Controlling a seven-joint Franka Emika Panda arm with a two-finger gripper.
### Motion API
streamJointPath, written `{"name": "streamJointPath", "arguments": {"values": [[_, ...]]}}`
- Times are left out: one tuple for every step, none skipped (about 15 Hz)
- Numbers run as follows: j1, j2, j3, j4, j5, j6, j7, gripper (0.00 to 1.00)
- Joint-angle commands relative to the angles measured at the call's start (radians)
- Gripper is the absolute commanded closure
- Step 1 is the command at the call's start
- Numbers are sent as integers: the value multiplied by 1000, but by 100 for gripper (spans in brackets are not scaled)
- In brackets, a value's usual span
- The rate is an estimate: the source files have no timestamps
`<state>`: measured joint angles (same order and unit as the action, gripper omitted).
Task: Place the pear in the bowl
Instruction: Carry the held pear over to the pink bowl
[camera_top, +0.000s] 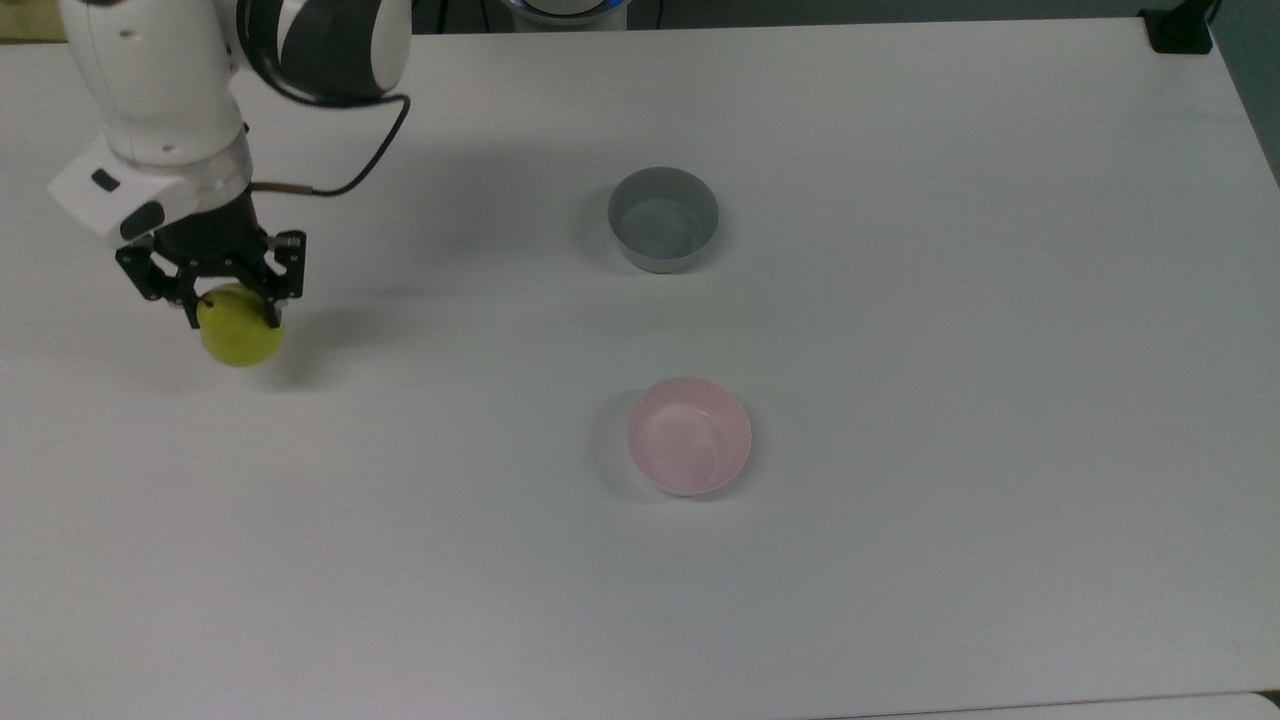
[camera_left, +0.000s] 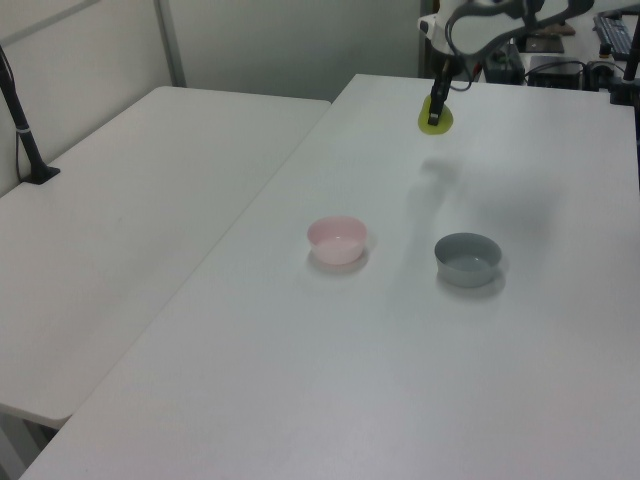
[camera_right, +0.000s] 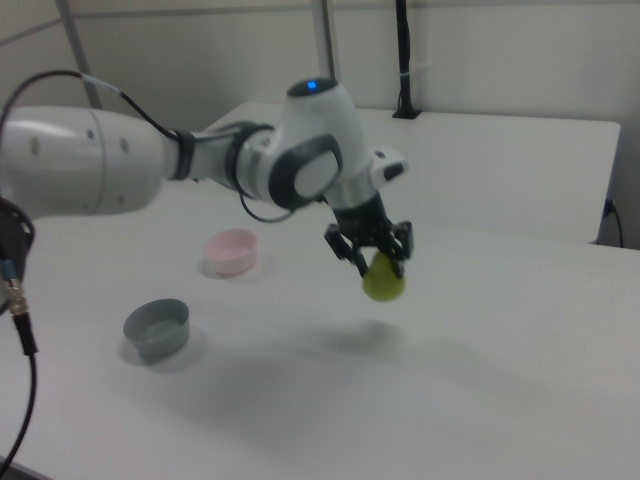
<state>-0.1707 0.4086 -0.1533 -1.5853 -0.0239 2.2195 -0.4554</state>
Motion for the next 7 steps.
{"name": "streamJointPath", "arguments": {"values": [[8,-125,52,-8,-10,-168,58,100],[20,-146,61,-8,-8,-196,81,100],[40,-163,64,-8,-8,-225,96,100],[69,-189,64,-8,-7,-265,124,99],[89,-207,64,-8,-4,-285,145,98],[123,-217,64,-7,-1,-315,185,98],[149,-223,64,-7,-1,-326,222,98]]}}
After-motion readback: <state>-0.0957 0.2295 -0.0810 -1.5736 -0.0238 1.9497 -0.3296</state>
